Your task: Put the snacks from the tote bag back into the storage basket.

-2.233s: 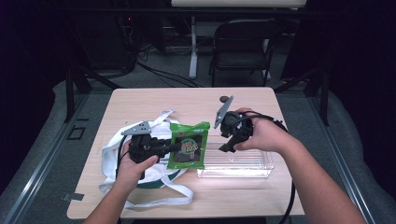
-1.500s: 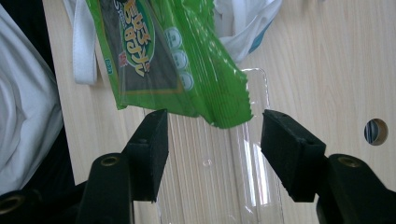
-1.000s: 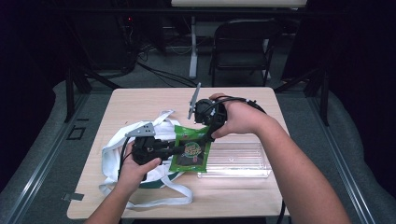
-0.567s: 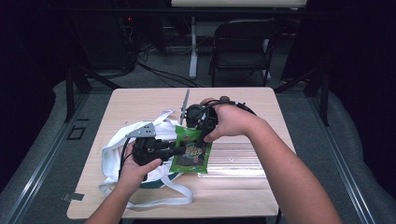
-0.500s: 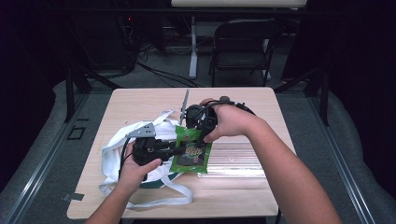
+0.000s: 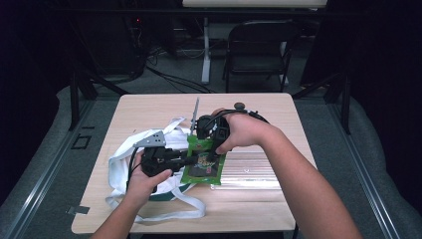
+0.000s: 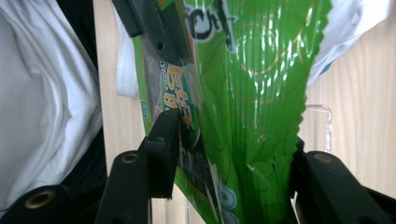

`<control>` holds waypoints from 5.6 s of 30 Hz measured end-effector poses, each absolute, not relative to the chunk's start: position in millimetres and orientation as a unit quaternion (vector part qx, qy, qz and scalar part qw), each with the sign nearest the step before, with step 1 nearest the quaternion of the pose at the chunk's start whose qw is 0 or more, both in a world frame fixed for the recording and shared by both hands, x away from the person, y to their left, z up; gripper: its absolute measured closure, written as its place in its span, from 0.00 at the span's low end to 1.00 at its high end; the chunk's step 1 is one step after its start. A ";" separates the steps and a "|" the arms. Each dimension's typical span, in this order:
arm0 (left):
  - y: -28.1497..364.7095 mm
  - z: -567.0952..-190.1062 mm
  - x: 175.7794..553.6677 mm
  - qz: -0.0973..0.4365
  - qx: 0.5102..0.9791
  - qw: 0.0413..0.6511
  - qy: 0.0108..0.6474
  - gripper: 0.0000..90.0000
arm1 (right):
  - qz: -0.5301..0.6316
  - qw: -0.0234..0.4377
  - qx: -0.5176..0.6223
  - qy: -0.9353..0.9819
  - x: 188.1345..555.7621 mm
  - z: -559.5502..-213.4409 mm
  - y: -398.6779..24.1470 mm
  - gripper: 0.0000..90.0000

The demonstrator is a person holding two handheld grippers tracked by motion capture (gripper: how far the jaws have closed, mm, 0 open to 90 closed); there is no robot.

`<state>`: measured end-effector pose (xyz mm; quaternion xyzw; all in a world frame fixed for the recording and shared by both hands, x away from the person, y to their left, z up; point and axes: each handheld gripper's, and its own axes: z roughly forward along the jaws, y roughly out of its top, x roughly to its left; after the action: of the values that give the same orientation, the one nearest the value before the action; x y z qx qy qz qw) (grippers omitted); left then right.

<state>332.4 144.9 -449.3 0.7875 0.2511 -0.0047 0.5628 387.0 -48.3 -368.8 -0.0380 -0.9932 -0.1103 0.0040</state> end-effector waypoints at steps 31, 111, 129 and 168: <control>143.3 -452.3 333.9 -0.005 0.787 0.561 0.256 0.67 | -0.111 0.017 -0.033 -0.993 384.4 -358.0 -49.8 0.82; 155.7 -459.7 344.1 0.016 0.785 0.544 0.296 0.61 | -0.049 -0.087 -0.062 -0.993 397.9 -345.0 -110.3 0.82; 157.5 -461.4 345.9 0.015 0.783 0.543 0.302 0.61 | -0.036 -0.109 -0.068 -0.991 410.4 -367.1 -111.0 0.82; 164.9 -464.9 345.7 0.017 0.779 0.541 0.316 0.61 | -0.026 -0.145 -0.038 -0.988 434.5 -432.7 -102.0 0.82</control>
<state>345.7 164.9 -464.9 0.7792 0.3161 0.0170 0.5410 434.5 -102.0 -432.7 -0.0384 -0.9883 -0.0263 -0.1454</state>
